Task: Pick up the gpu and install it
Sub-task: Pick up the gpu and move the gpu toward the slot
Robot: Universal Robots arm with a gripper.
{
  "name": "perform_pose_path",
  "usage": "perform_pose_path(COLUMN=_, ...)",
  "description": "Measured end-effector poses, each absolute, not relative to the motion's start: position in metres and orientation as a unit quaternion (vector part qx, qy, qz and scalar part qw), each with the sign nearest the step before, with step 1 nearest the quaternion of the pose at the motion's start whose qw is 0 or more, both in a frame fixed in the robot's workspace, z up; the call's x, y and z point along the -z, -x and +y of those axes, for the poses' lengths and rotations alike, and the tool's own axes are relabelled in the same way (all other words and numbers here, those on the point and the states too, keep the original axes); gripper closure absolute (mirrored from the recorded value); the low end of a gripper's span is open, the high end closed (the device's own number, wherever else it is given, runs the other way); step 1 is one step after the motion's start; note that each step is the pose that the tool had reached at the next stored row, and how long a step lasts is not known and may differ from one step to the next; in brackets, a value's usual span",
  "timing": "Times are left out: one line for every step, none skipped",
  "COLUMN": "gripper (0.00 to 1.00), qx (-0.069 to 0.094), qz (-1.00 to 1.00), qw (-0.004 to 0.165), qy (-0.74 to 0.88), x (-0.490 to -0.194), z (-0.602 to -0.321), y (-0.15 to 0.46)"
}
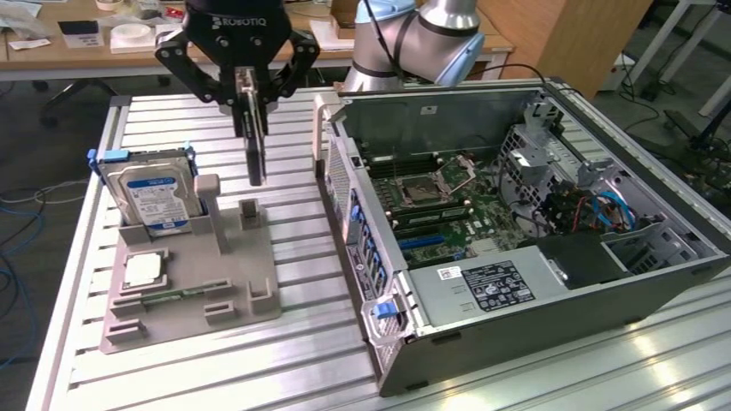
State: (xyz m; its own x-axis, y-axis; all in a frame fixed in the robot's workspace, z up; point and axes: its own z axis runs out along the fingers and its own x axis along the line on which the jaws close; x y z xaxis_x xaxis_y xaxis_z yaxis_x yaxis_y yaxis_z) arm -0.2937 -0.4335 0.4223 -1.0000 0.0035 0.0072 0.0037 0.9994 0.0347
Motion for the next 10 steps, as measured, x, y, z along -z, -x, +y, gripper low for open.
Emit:
perform_pose_path(gripper=0.72, qx=0.017, qz=-1.000, qw=0.004, qy=0.002, x=-0.422, z=-0.433, y=0.291)
perform_pose_path(gripper=0.72, qx=0.017, qz=-1.000, qw=0.004, qy=0.002, x=-0.422, z=-0.433, y=0.289)
perform_pose_path(gripper=0.72, qx=0.017, qz=-1.000, qw=0.004, qy=0.002, x=-0.422, z=-0.433, y=0.287)
perform_pose_path(gripper=0.72, qx=0.017, qz=-1.000, qw=0.004, qy=0.002, x=-0.422, z=-0.433, y=0.284)
perform_pose_path(gripper=0.72, qx=0.017, qz=-1.000, qw=0.004, qy=0.002, x=-0.422, z=-0.434, y=0.282)
perform_pose_path(gripper=0.72, qx=0.017, qz=-1.000, qw=0.004, qy=0.002, x=-0.422, z=-0.433, y=0.280)
perform_pose_path(gripper=0.72, qx=0.017, qz=-1.000, qw=0.004, qy=0.002, x=-0.422, z=-0.433, y=0.278)
perform_pose_path(gripper=0.72, qx=0.017, qz=-1.000, qw=0.004, qy=0.002, x=-0.422, z=-0.433, y=0.275)
perform_pose_path(gripper=0.72, qx=0.017, qz=-1.000, qw=0.004, qy=0.002, x=-0.422, z=-0.433, y=0.273)
perform_pose_path(gripper=0.72, qx=0.017, qz=-1.000, qw=0.004, qy=0.002, x=-0.422, z=-0.433, y=0.270)
